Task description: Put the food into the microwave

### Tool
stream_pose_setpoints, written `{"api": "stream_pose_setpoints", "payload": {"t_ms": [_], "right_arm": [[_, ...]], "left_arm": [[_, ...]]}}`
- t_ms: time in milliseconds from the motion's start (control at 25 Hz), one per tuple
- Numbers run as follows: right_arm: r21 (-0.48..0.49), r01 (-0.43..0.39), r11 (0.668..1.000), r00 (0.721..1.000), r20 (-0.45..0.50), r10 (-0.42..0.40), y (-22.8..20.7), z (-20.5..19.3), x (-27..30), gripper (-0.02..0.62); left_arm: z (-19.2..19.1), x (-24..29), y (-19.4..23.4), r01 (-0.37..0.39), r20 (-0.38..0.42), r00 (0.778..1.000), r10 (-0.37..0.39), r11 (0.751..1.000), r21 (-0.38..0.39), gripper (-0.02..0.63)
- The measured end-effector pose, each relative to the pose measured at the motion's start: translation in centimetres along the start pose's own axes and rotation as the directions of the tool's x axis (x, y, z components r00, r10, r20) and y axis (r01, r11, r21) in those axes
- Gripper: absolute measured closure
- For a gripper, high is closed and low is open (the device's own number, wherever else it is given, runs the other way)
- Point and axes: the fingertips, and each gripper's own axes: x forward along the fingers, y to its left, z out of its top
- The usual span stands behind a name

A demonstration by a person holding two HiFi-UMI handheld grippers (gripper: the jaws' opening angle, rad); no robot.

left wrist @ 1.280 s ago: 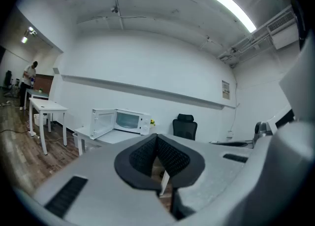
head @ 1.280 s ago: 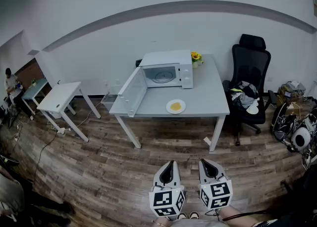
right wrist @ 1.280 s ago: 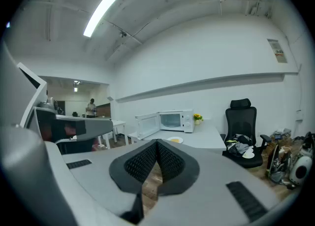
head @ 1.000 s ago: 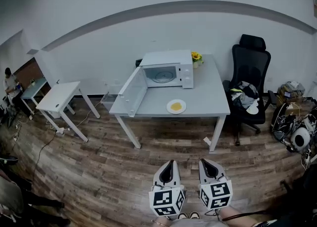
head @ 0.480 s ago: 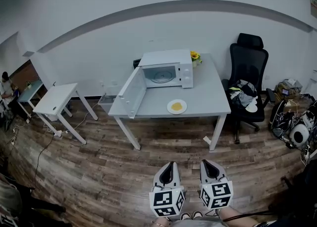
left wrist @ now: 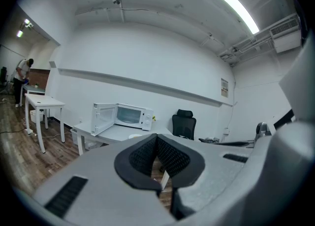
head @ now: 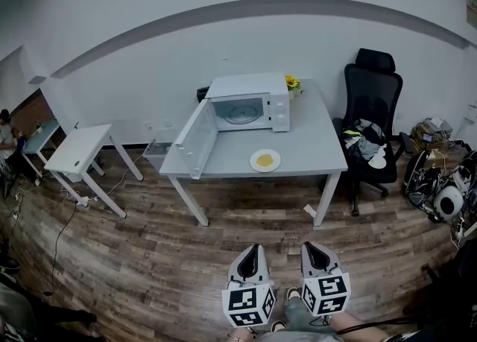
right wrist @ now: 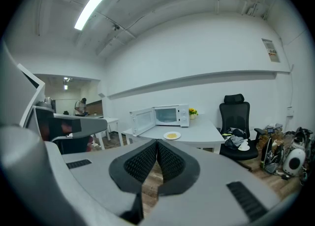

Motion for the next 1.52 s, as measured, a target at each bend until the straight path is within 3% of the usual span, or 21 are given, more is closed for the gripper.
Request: {"api": "stream_pose_setpoints", "payload": {"t_ms": [600, 1520], "right_arm": [[0.009, -0.030, 1.000, 0.999, 0.012, 0.030, -2.9, 2.2, 7.6, 0.580], [-0.001, -0.093, 0.996, 0.996, -0.016, 0.093, -9.1, 5.7, 19.3, 0.580]], "left_arm": [[1.4, 7.7, 1.3, -0.009, 0.001, 1.000, 0.009, 1.000, 0.004, 0.604], [3.8, 20.5, 3.6, -0.091, -0.029, 0.995, 0.091, 0.996, 0.005, 0.604]]}}
